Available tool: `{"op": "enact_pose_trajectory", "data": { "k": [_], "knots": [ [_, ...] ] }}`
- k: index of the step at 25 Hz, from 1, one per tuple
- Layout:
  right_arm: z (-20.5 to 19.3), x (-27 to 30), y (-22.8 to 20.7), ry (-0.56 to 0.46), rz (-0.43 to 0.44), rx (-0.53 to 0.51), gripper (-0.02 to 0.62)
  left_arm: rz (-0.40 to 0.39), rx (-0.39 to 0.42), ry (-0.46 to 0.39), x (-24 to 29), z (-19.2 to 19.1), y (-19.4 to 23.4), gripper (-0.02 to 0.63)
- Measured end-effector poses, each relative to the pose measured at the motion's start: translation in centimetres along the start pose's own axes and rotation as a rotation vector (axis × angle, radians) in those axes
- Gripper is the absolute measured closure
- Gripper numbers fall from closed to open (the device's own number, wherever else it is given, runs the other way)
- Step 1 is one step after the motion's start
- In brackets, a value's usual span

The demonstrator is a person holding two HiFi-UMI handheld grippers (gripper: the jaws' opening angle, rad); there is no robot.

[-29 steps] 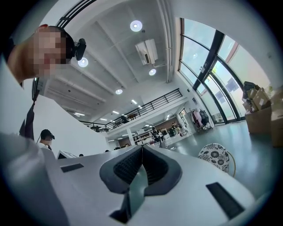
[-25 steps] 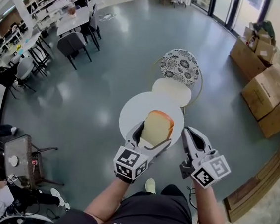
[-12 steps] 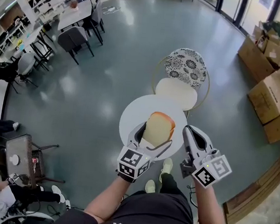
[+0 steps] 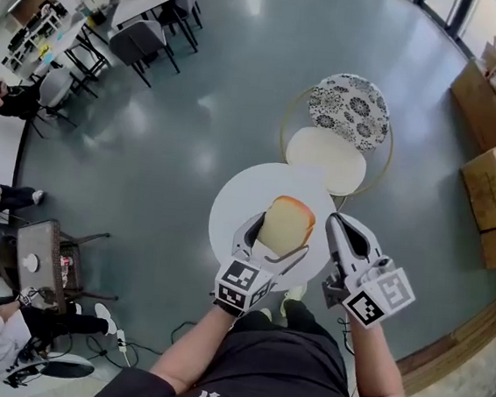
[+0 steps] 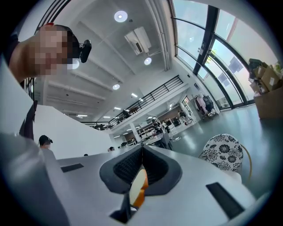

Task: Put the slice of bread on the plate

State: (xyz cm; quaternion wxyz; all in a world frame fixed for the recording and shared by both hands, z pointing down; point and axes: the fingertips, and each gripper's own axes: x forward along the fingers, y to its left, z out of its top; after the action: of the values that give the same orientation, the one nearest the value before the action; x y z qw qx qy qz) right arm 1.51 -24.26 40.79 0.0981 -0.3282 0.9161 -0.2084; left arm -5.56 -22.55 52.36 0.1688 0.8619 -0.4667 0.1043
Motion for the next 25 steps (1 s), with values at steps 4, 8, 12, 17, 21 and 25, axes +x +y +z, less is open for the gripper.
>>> {"op": "enact_pose_trajectory", "data": {
  "k": [4, 8, 12, 17, 21, 25],
  "knots": [
    [-0.4, 1.3, -2.4, 0.01, 0.001, 0.024, 0.589, 0.016, -0.016, 0.044, 2.3, -1.7, 1.9, 0.11],
    [-1.5, 2.3, -4.3, 0.019, -0.023, 0.023, 0.589, 0.016, -0.014, 0.084, 4.6, -4.0, 3.9, 0.11],
    [-3.7, 2.1, -6.2, 0.023, -0.079, 0.039, 0.589, -0.007, -0.006, 0.15, 7.0, -7.6, 5.1, 0.11],
    [-8.4, 1.8, -8.4, 0.04, -0.132, 0.072, 0.589, -0.032, 0.001, 0.213, 10.1, -12.6, 6.9, 0.11],
    [-11.2, 2.2, -9.9, 0.044, -0.156, 0.091, 0.589, -0.045, 0.013, 0.26, 11.9, -15.9, 7.7, 0.11],
    [-12.9, 3.0, -10.9, 0.04, -0.158, 0.091, 0.589, -0.047, 0.015, 0.307, 13.3, -18.8, 8.7, 0.11]
  ]
}}
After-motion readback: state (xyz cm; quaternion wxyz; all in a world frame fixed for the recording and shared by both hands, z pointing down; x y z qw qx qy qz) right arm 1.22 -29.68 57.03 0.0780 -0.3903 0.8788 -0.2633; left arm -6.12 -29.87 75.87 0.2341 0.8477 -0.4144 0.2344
